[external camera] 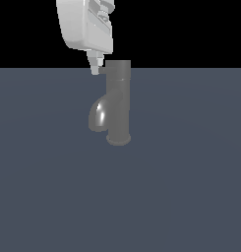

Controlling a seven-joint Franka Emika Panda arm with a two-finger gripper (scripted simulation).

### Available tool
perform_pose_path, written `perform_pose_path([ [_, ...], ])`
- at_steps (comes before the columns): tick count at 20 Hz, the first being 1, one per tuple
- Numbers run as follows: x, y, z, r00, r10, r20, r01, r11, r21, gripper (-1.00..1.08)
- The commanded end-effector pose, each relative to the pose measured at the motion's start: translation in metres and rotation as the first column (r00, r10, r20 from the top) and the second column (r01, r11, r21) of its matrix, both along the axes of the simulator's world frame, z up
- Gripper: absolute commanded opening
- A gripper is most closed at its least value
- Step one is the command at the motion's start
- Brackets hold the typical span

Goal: Turn on the faucet by rotating a designated handle.

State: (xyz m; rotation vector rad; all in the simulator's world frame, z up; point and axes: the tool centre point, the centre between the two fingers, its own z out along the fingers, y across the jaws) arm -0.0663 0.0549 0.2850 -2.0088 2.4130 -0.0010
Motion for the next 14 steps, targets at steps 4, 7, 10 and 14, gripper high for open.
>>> perform_pose_path([
  [4, -0.005, -0.045, 0.000, 1.000, -0.019, -0.001, 0.019, 1.000, -0.001, -1.00],
  [7, -0.008, -0.064, 0.000, 1.000, -0.020, -0.001, 0.020, 1.000, -0.001, -1.00],
  [10, -0.011, -0.084, 0.000, 1.000, -0.021, -0.002, 0.021, 1.000, -0.001, -1.00],
  [14, -0.005, -0.069, 0.000, 1.000, 0.008, 0.000, -0.008, 1.000, -0.001, -1.00],
])
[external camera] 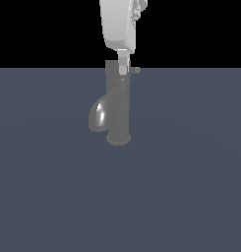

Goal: Turn on the faucet by rotating a designated handle.

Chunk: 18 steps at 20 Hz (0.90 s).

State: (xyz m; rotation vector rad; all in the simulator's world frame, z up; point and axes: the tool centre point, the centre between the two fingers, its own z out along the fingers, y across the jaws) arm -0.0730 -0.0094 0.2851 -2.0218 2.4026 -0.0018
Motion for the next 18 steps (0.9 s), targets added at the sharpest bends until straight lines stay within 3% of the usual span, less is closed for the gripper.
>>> perform_pose_path([
  [1, 0.004, -0.007, 0.000, 1.000, -0.004, 0.000, 0.004, 1.000, 0.000, -1.00],
  [18, 0.033, -0.054, 0.000, 1.000, -0.017, -0.001, 0.017, 1.000, -0.001, -1.00],
])
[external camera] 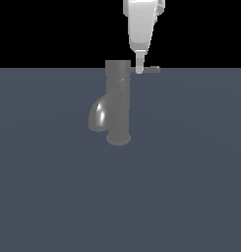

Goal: Turn on the faucet by rotating a designated handle.

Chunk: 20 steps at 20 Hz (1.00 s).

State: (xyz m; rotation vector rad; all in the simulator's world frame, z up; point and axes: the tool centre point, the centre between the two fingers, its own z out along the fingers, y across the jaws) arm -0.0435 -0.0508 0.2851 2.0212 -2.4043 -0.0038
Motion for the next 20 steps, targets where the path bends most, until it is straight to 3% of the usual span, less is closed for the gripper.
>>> perform_pose_path([
  [1, 0.005, -0.015, 0.000, 1.000, -0.017, 0.003, 0.017, 1.000, -0.002, -1.00],
  [20, 0.032, -0.060, 0.000, 1.000, -0.030, 0.002, 0.030, 1.000, -0.001, -1.00],
])
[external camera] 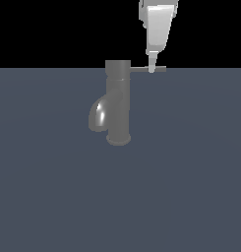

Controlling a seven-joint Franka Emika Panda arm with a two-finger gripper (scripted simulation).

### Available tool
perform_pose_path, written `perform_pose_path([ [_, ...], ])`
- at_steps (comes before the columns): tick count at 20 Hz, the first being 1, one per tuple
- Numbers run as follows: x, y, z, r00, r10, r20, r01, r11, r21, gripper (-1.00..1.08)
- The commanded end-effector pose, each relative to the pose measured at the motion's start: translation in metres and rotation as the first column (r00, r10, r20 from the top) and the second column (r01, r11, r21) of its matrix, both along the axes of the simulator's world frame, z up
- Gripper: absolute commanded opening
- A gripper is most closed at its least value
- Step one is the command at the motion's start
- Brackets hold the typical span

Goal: Turn on the faucet by rotating a designated handle.

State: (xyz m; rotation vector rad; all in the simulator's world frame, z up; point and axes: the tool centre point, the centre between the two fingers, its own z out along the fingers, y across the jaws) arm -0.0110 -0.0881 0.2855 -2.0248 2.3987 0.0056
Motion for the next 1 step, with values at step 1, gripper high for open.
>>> perform_pose_path([
  [1, -0.0005, -0.0230, -0.0003, 0.999, -0.034, 0.000, 0.034, 0.999, -0.004, -1.00],
])
